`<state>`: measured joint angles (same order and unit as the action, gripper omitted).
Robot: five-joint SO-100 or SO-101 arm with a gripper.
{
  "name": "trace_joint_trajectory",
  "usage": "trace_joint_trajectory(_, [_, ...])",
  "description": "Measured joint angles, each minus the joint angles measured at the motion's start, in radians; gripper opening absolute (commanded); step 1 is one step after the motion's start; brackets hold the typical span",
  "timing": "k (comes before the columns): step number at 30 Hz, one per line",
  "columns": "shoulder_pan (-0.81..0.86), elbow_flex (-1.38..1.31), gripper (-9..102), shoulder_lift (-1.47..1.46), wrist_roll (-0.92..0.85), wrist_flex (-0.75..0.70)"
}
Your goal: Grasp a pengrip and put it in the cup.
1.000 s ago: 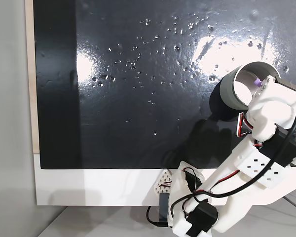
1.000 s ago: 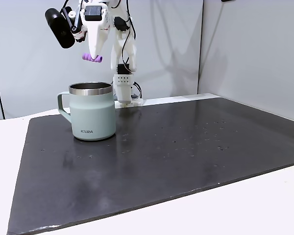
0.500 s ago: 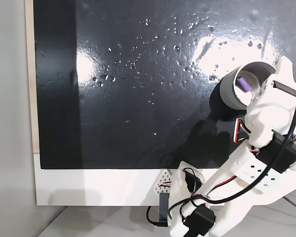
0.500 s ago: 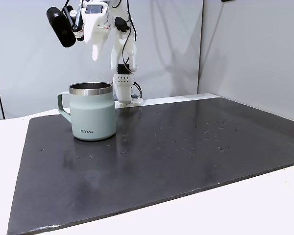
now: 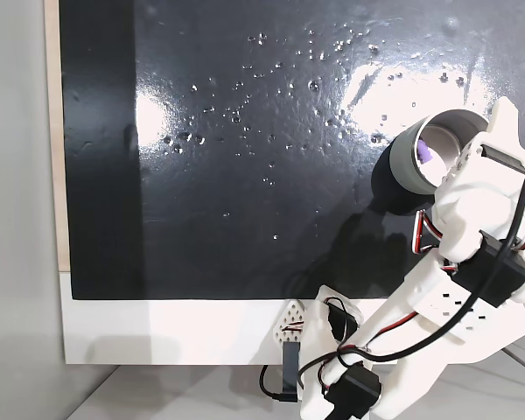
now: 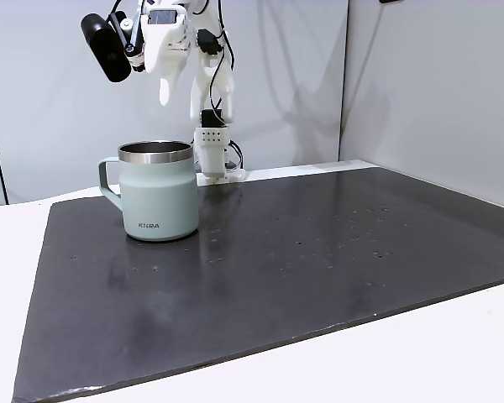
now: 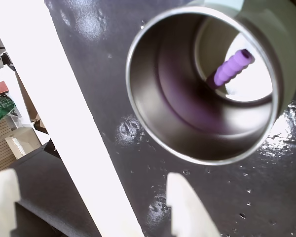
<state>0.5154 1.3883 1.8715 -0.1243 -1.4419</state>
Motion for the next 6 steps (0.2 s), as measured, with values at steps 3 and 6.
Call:
trace_joint_trajectory(3, [0.0, 0.003, 36, 0.0, 0.0, 0.008])
trace_joint_trajectory(6, [0.0, 0.005, 36, 0.0, 0.0, 0.018])
